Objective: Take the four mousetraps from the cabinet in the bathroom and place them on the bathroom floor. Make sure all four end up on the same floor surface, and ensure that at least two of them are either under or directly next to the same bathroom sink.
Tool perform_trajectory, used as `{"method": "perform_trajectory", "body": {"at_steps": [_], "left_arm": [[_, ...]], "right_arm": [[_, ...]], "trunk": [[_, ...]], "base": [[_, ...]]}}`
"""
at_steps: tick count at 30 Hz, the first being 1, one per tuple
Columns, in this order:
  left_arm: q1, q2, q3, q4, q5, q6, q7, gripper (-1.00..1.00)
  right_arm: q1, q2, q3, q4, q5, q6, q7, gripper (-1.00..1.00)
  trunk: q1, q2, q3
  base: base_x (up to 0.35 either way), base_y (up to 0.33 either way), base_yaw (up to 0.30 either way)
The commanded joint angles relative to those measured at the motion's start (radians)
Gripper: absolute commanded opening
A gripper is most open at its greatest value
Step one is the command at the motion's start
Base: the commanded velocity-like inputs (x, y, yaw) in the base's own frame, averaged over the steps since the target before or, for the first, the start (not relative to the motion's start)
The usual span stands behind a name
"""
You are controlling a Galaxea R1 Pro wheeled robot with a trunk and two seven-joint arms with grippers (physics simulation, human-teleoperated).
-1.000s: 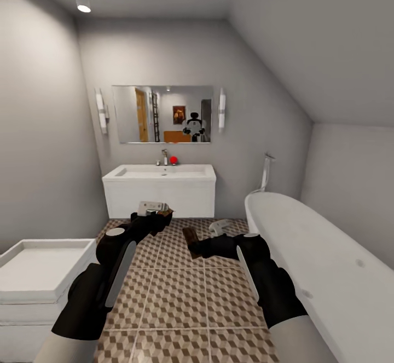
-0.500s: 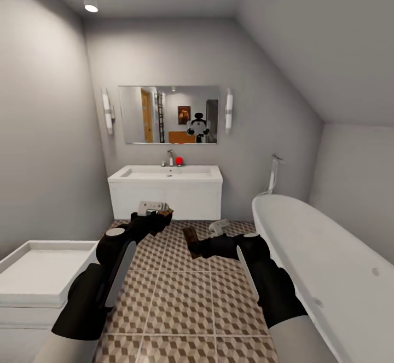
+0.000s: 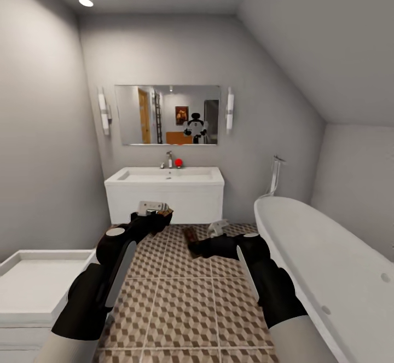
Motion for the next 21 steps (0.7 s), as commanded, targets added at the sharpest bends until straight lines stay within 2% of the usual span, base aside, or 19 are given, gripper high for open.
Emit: {"method": "perform_trajectory", "body": {"at_steps": [1, 6, 13, 21], "left_arm": [[-0.001, 0.000, 0.000, -0.001, 0.008, 0.005, 0.003, -1.00], [-0.001, 0.000, 0.000, -0.001, 0.008, 0.005, 0.003, -1.00], [-0.001, 0.000, 0.000, -0.001, 0.006, 0.005, 0.003, -1.00], [-0.001, 0.000, 0.000, -0.001, 0.011, 0.004, 0.002, -1.00]], "right_arm": [[-0.001, 0.001, -0.001, -0.001, 0.007, 0.004, 0.006, -1.00], [-0.001, 0.001, -0.001, -0.001, 0.007, 0.004, 0.006, -1.00], [-0.001, 0.001, -0.001, -0.001, 0.007, 0.004, 0.006, -1.00], [-0.001, 0.001, -0.001, -0.001, -0.003, 0.004, 0.006, -1.00]], "trunk": [[0.000, -0.001, -0.001], [0.000, -0.001, 0.001], [0.000, -0.001, 0.002], [0.000, -0.001, 0.005]], "base": [[0.190, 0.101, -0.161], [0.188, 0.062, -0.165], [0.239, 0.041, -0.072], [0.095, 0.047, -0.136]]}}
